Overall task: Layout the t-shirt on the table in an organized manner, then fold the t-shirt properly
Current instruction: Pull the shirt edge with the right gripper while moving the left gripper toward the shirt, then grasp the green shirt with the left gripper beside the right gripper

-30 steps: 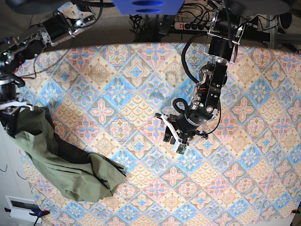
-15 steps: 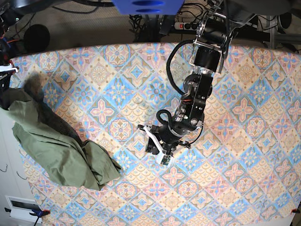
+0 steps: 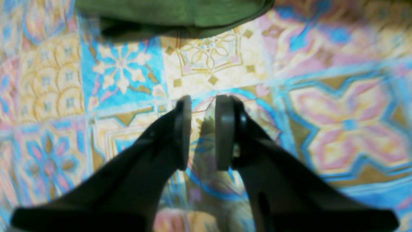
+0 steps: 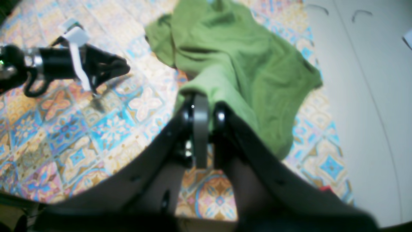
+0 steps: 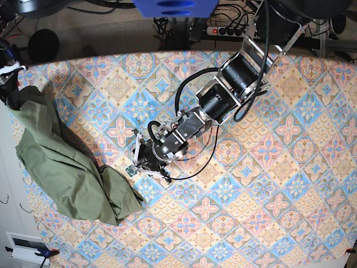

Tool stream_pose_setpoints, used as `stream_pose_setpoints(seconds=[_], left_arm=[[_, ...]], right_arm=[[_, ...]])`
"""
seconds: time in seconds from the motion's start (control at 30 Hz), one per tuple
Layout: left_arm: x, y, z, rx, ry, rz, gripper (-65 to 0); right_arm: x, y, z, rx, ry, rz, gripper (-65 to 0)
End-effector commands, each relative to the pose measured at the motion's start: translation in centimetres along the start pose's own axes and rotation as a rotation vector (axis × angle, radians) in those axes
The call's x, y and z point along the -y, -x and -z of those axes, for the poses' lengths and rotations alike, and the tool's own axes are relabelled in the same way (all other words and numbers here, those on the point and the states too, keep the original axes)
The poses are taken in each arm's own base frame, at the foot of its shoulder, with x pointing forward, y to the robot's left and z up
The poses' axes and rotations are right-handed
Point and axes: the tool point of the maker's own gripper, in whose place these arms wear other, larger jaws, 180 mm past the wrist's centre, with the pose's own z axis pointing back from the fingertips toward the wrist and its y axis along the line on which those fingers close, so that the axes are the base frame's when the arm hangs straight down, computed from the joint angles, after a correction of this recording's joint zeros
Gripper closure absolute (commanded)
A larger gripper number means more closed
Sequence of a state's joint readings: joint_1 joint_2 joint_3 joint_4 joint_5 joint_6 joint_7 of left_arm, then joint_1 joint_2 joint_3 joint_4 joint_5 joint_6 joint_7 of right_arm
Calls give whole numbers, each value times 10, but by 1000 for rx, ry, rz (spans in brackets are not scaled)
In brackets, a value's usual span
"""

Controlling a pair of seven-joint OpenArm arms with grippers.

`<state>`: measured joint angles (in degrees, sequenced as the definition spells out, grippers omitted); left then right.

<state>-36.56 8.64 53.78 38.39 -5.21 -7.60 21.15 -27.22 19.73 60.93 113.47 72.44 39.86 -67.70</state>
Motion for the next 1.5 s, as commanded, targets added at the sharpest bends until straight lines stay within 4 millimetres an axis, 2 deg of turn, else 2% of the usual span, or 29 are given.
stream_pose_setpoints(seconds=[0.0, 0.07, 0.17, 0.3, 0.33, 0.4, 0.53, 0.67, 0.8, 0.97, 1.17, 1.27, 1.47], left_arm=[[-9, -4, 3, 22, -15, 84, -138], [-23, 17, 8, 15, -30, 203, -138], [-34, 7, 7, 78, -77, 243, -145], [-54, -3, 4, 106, -178, 244, -252], [-51, -8, 3, 122, -177, 238, -280], [-26, -12, 4, 156, -141, 217, -294], [7, -6, 3, 178, -92, 175, -295], [24, -2, 0, 198, -77, 108, -295], [15, 2, -6, 216, -117, -25, -295], [-24, 19, -16, 163, -216, -244, -295], [-56, 23, -38, 163, -299, -405, -295], [-71, 31, -50, 149, -335, -462, -295], [-76, 46, -62, 139, -368, -533, -295]], right_arm=[[-2, -18, -3, 53, -13, -30, -7], [-2, -18, -3, 55, -13, -30, -7], [-2, -18, -3, 57, -11, -28, -7], [3, -15, -2, 40, 12, -40, -7], [7, -11, -2, 16, 35, -54, -7], [9, -8, 4, -7, 48, -68, -7], [-3, 1, 18, -98, -20, -107, -7], [-21, 17, 34, -219, -112, -165, -7], [-44, 17, 53, -257, -215, -223, -7], [-87, 13, 85, -285, -378, -317, -7], [-141, 7, 124, -312, -529, -499, -7], [-171, 5, 135, -309, -618, -561, -7], [-216, 19, 144, -344, -743, -683, -7]])
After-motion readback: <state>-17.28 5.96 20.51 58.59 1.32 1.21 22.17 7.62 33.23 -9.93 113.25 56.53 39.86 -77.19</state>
